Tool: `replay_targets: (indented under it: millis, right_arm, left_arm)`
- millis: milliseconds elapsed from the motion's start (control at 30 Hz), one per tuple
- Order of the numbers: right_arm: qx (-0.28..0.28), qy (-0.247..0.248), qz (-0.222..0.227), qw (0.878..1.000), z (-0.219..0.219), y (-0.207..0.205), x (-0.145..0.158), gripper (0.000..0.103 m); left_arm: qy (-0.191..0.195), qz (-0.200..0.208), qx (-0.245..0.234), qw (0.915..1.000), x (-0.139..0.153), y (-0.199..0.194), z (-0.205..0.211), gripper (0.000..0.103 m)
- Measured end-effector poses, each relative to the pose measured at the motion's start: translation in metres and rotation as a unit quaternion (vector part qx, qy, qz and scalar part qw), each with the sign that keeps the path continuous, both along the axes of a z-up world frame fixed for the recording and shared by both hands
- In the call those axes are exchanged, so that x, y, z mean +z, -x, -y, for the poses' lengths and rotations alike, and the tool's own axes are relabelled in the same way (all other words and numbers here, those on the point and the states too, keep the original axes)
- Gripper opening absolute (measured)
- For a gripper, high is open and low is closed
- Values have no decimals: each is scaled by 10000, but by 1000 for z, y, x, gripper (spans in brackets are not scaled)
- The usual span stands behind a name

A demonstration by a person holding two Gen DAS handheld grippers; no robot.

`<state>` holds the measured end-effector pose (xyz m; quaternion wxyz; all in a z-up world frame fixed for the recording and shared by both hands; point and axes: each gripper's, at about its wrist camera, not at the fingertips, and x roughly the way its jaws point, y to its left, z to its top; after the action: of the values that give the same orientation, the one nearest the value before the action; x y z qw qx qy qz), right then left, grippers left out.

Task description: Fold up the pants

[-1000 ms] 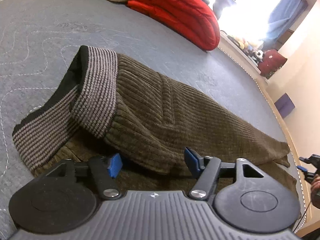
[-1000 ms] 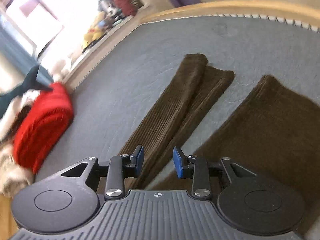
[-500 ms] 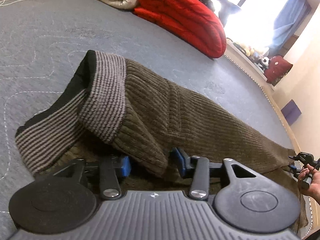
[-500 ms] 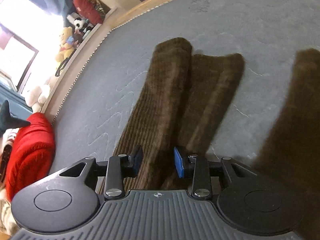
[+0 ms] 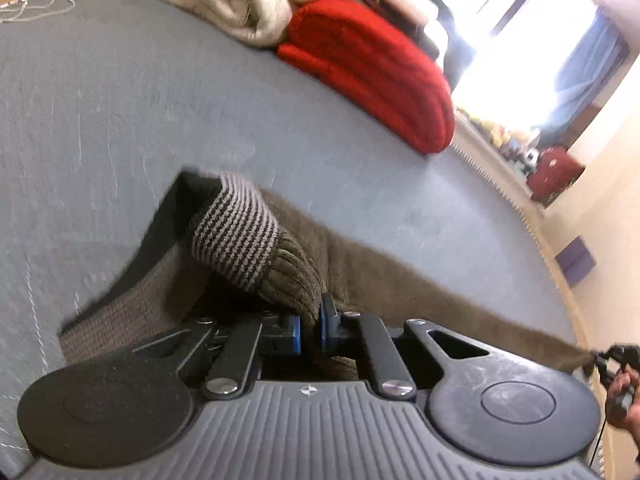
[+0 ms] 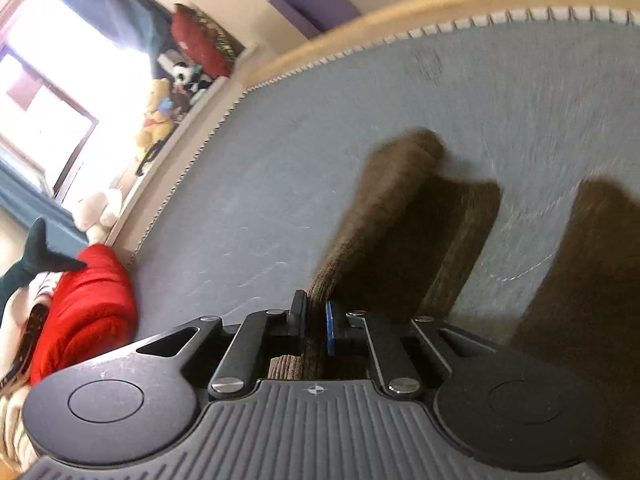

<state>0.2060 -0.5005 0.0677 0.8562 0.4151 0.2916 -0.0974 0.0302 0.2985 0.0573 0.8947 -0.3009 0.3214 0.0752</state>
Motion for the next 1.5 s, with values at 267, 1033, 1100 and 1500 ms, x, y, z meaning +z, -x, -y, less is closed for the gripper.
replay_targets:
  millis: [267, 1033, 1100, 1500]
  right_arm:
    - [105, 1165, -323, 9926, -11, 126, 79, 8]
    - [-1198, -686, -1246, 9826, 80, 219, -23, 20]
    - [-1402, -764, -1239, 9794, 83, 215, -27, 20]
    - [-1598, 1106, -840, 9773, 79, 215, 17, 9]
  left_arm:
    - [-8, -21, 225, 9997, 43, 43, -28, 8]
    - [-2121, -240, -1239, 9691, 22, 47, 95, 48]
    - [-2072, -453, -1551, 9649, 9, 40, 103, 48]
    - [-2401, -802, -1954, 9475, -18, 39, 112, 48]
